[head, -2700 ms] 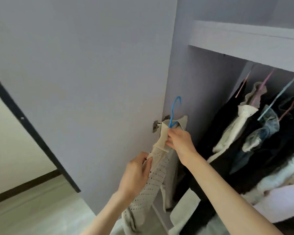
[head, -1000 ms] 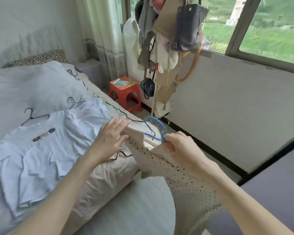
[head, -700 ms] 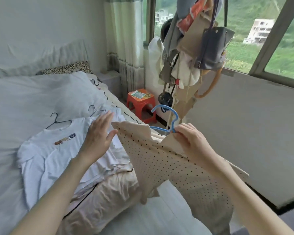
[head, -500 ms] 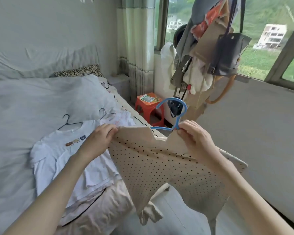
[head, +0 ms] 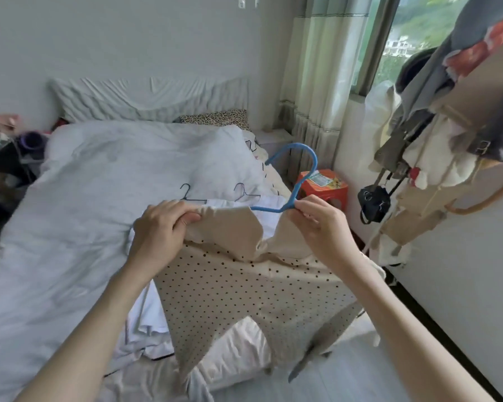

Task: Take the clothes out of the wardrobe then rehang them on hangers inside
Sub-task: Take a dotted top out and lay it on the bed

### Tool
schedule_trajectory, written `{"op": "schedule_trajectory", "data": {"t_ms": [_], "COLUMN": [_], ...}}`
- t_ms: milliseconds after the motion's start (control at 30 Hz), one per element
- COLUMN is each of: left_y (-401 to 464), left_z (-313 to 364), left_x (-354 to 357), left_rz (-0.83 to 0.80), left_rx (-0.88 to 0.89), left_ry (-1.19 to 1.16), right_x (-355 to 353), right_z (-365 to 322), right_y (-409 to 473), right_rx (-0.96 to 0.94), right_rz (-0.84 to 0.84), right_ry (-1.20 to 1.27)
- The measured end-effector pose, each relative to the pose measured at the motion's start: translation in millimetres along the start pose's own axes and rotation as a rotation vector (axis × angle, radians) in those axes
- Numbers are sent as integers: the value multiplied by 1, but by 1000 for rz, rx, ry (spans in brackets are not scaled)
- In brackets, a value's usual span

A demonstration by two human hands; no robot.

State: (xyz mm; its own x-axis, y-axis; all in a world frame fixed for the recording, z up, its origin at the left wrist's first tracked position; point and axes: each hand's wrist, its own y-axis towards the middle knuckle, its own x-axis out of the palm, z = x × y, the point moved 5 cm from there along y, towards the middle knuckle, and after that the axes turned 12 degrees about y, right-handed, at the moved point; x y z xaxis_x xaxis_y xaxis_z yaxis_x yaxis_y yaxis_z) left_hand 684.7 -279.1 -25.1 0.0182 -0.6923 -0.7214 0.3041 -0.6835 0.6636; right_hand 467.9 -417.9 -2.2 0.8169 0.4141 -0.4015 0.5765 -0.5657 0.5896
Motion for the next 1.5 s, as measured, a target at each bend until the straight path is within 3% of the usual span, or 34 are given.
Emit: {"op": "schedule_trajectory", "data": {"t_ms": [167,267,400,533,667,767,1133,1500], "left_y": [-11,-20,-33,-54,-68,-69,0,67], "left_z": [-34,-45,-71,-104,-129,-158,-322,-444], "left_x": [-26,-42,-63,-85,-115,-143,-216,-205], "left_rz": [88,136,184,212,291,356,472,483], "left_rx": [-168,-219,-334,-460,-501,-551,-436,-385], "left_ry": [151,161,189,312,548,580,524,586], "right_x": [21,35,61,92,140,181,309,408], "right_z": [6,30,42,28,7,-19,-102,-88], "right_y": [21,30,38,47,64,84,190,280], "right_rx": [-70,72,119,-71,-48,-60,-155,-142], "right_rz": [25,-82,-231,-157,-124,-83,150,193], "right_ry": [53,-52,-177,-106,29,85,101,81]}}
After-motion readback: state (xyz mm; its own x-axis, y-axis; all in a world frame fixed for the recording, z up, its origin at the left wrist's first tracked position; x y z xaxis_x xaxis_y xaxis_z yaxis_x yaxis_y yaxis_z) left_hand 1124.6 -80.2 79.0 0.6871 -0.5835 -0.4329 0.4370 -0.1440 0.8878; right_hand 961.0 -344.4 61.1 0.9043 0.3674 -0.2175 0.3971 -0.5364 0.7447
